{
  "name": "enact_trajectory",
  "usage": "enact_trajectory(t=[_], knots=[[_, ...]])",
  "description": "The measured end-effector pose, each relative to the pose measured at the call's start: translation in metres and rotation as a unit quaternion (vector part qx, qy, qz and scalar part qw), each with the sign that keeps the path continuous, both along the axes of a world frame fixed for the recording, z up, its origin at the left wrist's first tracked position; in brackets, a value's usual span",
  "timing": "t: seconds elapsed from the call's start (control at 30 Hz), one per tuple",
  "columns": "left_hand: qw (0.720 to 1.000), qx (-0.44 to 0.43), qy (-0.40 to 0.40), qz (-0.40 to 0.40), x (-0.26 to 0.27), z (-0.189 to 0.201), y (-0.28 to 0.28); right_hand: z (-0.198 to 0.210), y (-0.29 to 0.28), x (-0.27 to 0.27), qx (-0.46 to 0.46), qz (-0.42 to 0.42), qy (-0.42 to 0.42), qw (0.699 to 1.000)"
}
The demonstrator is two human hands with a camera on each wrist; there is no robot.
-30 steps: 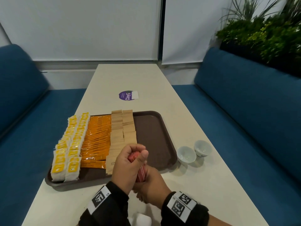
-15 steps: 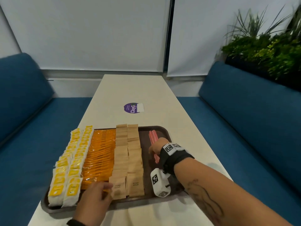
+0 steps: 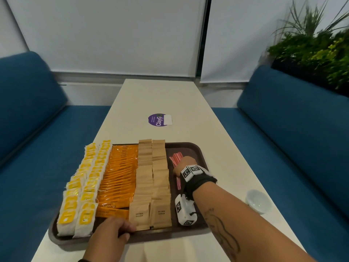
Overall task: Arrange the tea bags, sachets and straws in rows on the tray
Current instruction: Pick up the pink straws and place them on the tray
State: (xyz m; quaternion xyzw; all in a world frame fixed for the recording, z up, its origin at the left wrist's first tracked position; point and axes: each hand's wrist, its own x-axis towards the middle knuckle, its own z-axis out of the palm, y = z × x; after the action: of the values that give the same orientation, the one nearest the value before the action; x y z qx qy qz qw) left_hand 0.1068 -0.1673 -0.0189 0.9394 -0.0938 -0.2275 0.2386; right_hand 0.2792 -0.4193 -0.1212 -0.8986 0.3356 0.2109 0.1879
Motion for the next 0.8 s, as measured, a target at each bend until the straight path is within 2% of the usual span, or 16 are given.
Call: enact_trajectory(t=[0.07,0.17,0.27,0.3,0.4,0.43,0.57,0.63,0.7,0.77,0.8], knots=[[1.000,-0.001,0.017,-0.003,-0.005,0.000,0.002,-0.007,-0.006,0.003,-0.009,-0.001,0.004,1.000],[0.999,-0.018,0.001,0.031,-0.009,-0.004,0.001,-0.008,-0.006,-0.001,-0.029,0.008,-0.006,1.000],[0.998,-0.036,-0.012,0.053,-0.014,-0.010,0.003,0.007,-0.004,-0.013,-0.043,0.004,-0.017,0.999],[0.997,-0.041,-0.007,0.059,-0.015,-0.011,0.003,0.001,-0.007,-0.009,-0.037,-0.005,-0.024,0.999],[0.996,-0.059,-0.016,0.057,-0.014,-0.012,0.003,0.016,-0.008,-0.021,-0.030,-0.004,-0.025,0.999],[0.996,-0.066,-0.017,0.059,-0.015,-0.013,0.003,0.008,-0.013,-0.015,-0.021,-0.019,-0.033,0.999],[0.989,-0.123,-0.023,0.078,-0.019,-0.011,-0.004,0.054,-0.003,-0.049,-0.008,-0.040,-0.033,0.999],[0.981,-0.170,-0.043,0.078,-0.019,-0.001,-0.015,0.052,-0.013,-0.046,0.006,-0.023,-0.050,0.998],[0.974,-0.208,-0.061,0.062,-0.016,0.015,-0.034,0.045,-0.026,-0.036,-0.027,-0.008,-0.019,0.999],[0.967,-0.240,-0.072,0.045,-0.008,0.034,-0.058,0.026,-0.044,-0.016,-0.035,-0.014,-0.029,0.999],[0.965,-0.249,-0.065,0.042,-0.003,0.042,-0.071,0.050,-0.040,-0.033,-0.034,-0.002,-0.024,0.999]])
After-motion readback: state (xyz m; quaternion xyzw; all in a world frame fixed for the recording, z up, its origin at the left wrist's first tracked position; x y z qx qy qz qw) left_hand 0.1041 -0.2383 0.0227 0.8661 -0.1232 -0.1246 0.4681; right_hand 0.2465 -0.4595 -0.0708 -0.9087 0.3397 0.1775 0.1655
